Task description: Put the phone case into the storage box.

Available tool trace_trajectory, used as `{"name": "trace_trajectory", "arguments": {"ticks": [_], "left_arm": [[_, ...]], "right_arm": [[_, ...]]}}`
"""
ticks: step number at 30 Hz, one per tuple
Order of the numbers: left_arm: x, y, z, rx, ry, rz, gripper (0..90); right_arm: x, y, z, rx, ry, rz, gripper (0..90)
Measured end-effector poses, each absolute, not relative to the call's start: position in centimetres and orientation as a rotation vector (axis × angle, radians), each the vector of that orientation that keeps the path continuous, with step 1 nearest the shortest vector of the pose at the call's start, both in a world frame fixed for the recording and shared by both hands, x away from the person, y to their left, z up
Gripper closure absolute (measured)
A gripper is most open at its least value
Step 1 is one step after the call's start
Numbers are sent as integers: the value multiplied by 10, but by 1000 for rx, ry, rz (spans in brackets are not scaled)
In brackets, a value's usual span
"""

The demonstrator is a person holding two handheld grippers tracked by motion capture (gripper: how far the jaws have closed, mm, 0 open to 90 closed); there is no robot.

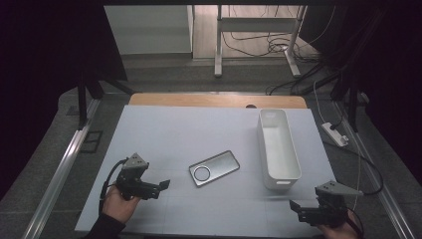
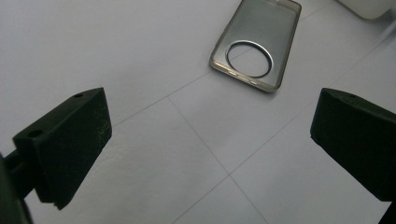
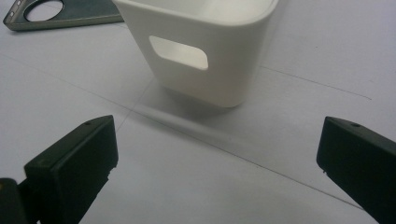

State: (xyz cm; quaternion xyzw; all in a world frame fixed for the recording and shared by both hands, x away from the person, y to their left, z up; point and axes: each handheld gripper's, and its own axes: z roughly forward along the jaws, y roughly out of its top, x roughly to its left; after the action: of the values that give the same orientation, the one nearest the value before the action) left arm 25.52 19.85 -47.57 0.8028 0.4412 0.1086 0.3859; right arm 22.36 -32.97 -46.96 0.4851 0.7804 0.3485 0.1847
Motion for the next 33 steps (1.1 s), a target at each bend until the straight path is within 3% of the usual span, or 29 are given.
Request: {"name": "trace_trajectory", "arguments": {"ticks": [33], "left_arm": [[304, 153, -472, 2165, 1005, 234, 0]], "right_arm": [[224, -329, -470, 1364, 2211, 980, 0]]}}
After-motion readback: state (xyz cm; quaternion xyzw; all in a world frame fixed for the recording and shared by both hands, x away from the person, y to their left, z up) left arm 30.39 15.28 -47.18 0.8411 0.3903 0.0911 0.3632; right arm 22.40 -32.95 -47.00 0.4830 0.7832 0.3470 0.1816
